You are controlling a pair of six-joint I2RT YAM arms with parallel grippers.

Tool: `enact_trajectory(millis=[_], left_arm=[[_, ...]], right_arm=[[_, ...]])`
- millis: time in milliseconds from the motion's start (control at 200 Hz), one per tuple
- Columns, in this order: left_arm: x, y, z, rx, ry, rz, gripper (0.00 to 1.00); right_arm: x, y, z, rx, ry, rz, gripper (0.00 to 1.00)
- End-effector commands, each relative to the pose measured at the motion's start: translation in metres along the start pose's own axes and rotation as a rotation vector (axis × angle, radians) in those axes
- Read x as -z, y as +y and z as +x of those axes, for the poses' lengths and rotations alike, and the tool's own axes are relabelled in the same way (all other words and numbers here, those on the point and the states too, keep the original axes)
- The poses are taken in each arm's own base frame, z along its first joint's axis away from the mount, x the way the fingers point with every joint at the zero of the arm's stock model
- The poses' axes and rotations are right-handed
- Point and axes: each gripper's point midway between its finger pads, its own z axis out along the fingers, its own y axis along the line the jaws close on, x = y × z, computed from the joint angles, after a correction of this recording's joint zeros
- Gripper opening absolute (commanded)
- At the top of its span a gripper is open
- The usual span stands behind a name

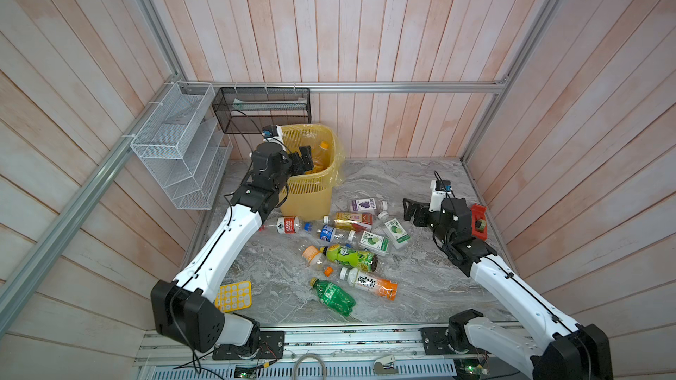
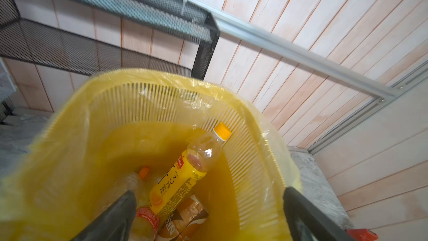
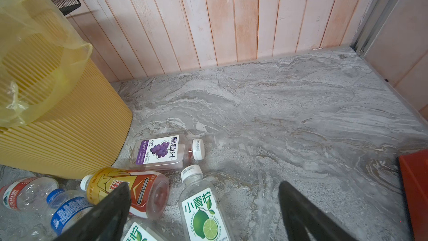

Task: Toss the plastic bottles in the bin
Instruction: 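Carry the yellow-label bottle with the left gripper over the bin and open, then lower the left gripper back toward the bottles near the robot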

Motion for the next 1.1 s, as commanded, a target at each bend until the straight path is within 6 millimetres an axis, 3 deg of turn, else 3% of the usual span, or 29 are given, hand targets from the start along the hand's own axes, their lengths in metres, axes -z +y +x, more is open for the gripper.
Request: enact_trajectory(millis=[0,185,415,815,1095], left_arm=[[0.033,-0.007,-0.029,-0.022,-0.137,0.017,1.0],[0.06,0.003,0.009,-0.036,-0.113,-0.017,1.0],[0.071,0.02,0.1,-0.037,0.078,-0.078,1.0],[0.091,0.045,0.229,0.102,0.33,-0.173,1.0],[0.108,0.039,0.3,0.17,0.496,-0.195,1.0]], right_arm=[[-0.002,-0.003,0.008,-0.007,0.023,0.008,0.99],[-0.01,0.0,0.016,-0.045,0.048,-0.013,0.99],[-0.015,0.004,0.025,-0.058,0.072,-0.042,0.99],[-0.021,0.015,0.032,-0.072,0.102,-0.102,0.99],[-0.023,0.015,0.036,-0.07,0.109,-0.105,0.99]])
